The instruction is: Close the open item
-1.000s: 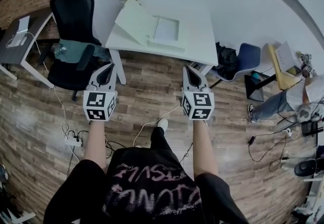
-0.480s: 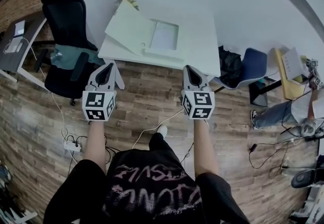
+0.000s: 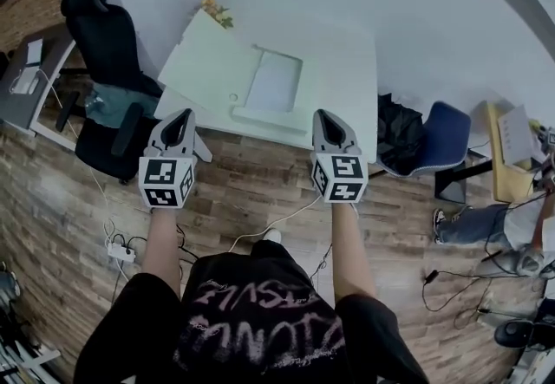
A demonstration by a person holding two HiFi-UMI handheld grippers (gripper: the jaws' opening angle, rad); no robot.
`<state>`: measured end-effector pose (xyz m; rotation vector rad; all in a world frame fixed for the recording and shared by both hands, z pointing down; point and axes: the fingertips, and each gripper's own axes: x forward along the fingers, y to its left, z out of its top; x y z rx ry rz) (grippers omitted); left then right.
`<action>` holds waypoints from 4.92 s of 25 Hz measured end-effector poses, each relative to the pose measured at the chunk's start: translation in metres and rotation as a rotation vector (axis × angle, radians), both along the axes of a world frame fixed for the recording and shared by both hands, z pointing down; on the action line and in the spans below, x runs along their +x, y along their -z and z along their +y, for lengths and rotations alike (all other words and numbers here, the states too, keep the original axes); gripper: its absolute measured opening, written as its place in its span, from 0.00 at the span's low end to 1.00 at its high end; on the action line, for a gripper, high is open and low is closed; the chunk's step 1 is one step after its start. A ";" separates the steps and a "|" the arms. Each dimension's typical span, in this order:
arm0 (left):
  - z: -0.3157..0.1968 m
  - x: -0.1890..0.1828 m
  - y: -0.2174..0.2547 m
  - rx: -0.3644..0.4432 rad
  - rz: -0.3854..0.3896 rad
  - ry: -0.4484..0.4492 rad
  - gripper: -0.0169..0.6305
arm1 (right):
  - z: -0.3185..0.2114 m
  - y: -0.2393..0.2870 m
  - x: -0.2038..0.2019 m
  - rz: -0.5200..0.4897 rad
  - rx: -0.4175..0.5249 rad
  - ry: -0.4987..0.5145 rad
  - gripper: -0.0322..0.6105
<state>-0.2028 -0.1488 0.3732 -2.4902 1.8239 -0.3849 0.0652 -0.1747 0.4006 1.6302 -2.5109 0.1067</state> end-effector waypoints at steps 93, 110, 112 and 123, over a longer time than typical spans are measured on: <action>-0.153 -0.138 -0.082 -0.194 0.031 0.088 0.11 | -0.145 -0.063 -0.110 0.096 -0.146 0.021 0.07; -0.137 -0.051 -0.037 -0.109 0.009 0.014 0.08 | -0.094 -0.054 -0.016 0.026 -0.125 -0.081 0.07; -0.133 -0.035 -0.032 -0.099 0.002 -0.007 0.08 | -0.087 -0.053 -0.005 0.018 -0.123 -0.092 0.07; -0.116 0.058 -0.027 -0.087 -0.059 -0.151 0.07 | -0.053 -0.052 0.056 -0.016 -0.111 -0.159 0.07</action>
